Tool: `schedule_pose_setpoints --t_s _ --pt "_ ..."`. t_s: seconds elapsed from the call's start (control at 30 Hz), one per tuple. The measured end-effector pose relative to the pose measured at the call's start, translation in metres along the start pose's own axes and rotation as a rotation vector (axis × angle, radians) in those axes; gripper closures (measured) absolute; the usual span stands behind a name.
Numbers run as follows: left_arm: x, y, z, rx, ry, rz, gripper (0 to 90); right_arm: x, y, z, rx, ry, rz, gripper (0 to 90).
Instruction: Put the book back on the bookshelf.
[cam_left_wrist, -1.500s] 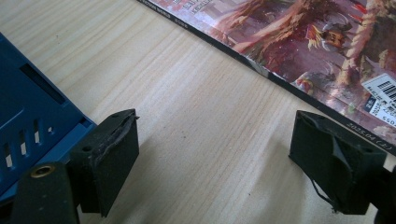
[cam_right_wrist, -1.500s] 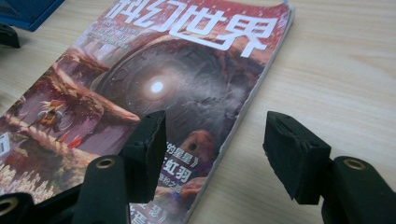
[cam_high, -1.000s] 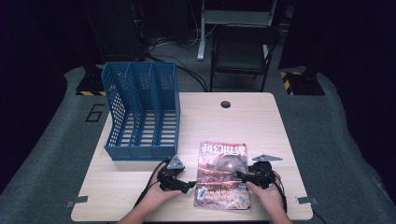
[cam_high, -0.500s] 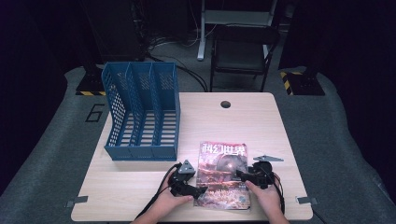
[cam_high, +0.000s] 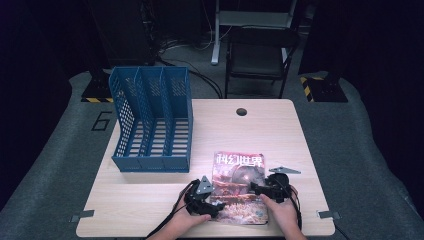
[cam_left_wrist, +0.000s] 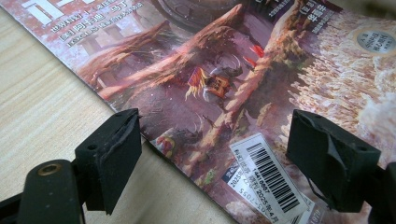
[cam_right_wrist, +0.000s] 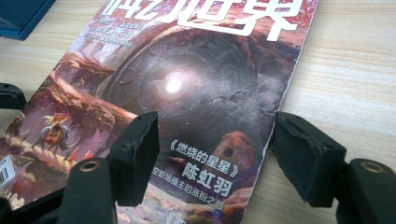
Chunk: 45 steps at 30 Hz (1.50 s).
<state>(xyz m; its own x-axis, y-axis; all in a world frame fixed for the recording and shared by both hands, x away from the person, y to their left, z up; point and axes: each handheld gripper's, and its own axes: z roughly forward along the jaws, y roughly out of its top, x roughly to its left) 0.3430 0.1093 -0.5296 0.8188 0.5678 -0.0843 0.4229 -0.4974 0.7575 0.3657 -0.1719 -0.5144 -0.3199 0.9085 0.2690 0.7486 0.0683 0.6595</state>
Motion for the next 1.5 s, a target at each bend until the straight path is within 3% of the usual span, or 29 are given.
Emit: schedule_pose_setpoints --t_s 0.23,0.7,0.9,0.97,1.07,1.13,1.23,1.4,1.5 --pt "0.000 0.000 0.000 0.000 0.004 0.001 17.7 -0.005 0.002 -0.002 -0.017 0.038 0.067 32.2" --pt "0.000 0.000 0.000 0.005 0.000 0.001 17.7 -0.004 0.008 -0.016 -0.072 0.088 0.062 36.2" --pt "-0.001 0.000 0.000 0.003 0.008 0.002 17.7 -0.001 0.011 -0.023 -0.112 0.145 0.075 38.5" --pt "-0.001 0.000 0.000 0.003 0.007 0.002 17.7 0.001 0.014 -0.026 -0.131 0.190 0.090 39.7" --pt "0.000 0.000 0.000 0.007 -0.002 0.004 17.7 0.007 0.017 -0.028 -0.122 0.217 0.076 42.6" --pt "0.000 0.000 0.000 0.007 -0.002 0.004 17.7 0.009 0.017 -0.027 -0.117 0.220 0.070 43.1" --pt "0.000 0.000 0.000 0.007 -0.002 0.004 17.7 0.012 0.017 -0.025 -0.095 0.178 0.040 43.2" --pt "-0.001 0.000 0.000 0.005 -0.001 0.003 17.8 0.002 0.018 -0.020 -0.085 0.168 0.091 43.1" --pt "-0.001 0.000 0.000 0.005 -0.001 0.002 17.8 -0.007 0.017 -0.013 -0.074 0.195 0.143 42.7"
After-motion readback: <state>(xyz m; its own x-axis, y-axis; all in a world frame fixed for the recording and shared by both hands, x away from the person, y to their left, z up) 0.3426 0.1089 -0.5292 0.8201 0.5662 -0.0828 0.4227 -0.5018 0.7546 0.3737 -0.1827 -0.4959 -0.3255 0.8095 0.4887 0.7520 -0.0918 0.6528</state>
